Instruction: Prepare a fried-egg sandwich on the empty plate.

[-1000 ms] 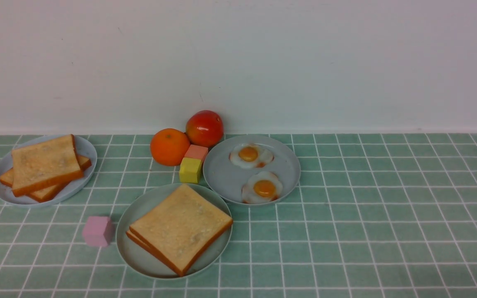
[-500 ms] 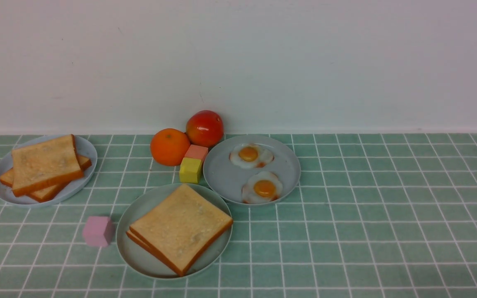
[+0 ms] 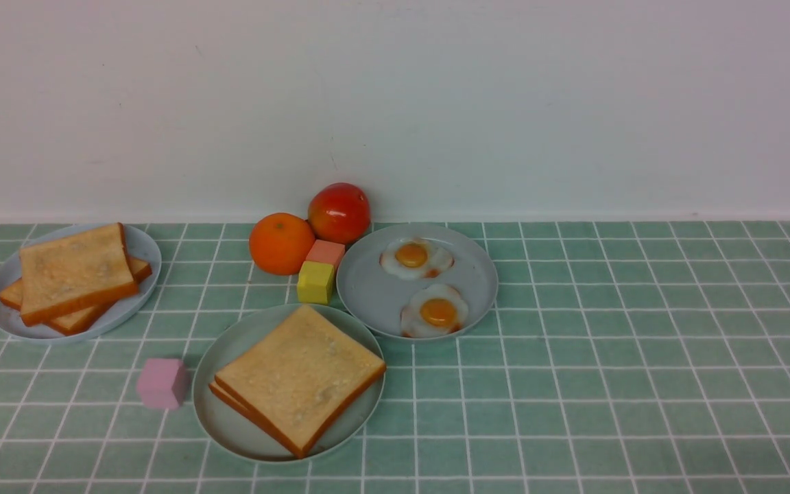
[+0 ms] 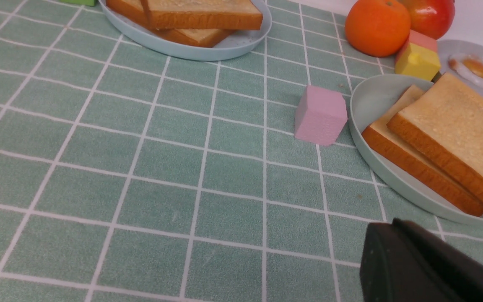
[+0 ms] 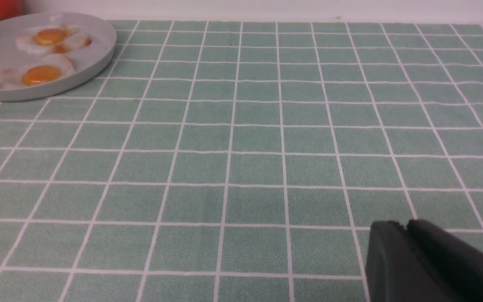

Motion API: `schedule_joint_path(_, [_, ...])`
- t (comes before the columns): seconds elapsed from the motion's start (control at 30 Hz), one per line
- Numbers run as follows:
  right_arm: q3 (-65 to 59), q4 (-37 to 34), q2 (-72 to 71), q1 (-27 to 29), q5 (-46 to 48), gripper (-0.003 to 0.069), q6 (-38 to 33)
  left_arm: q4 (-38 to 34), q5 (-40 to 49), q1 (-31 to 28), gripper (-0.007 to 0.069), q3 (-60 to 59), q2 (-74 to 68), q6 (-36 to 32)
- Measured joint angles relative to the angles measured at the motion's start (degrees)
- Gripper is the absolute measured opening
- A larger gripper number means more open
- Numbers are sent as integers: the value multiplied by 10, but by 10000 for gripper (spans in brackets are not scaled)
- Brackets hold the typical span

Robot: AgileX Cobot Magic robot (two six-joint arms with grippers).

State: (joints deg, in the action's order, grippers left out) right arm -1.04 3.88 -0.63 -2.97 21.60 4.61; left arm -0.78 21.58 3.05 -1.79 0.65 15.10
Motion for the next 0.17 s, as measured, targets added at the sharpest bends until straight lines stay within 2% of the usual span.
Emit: schedule_joint_path(0.17, [0,0,0,0,0,75,0,0,0,0,-10,0,0,0])
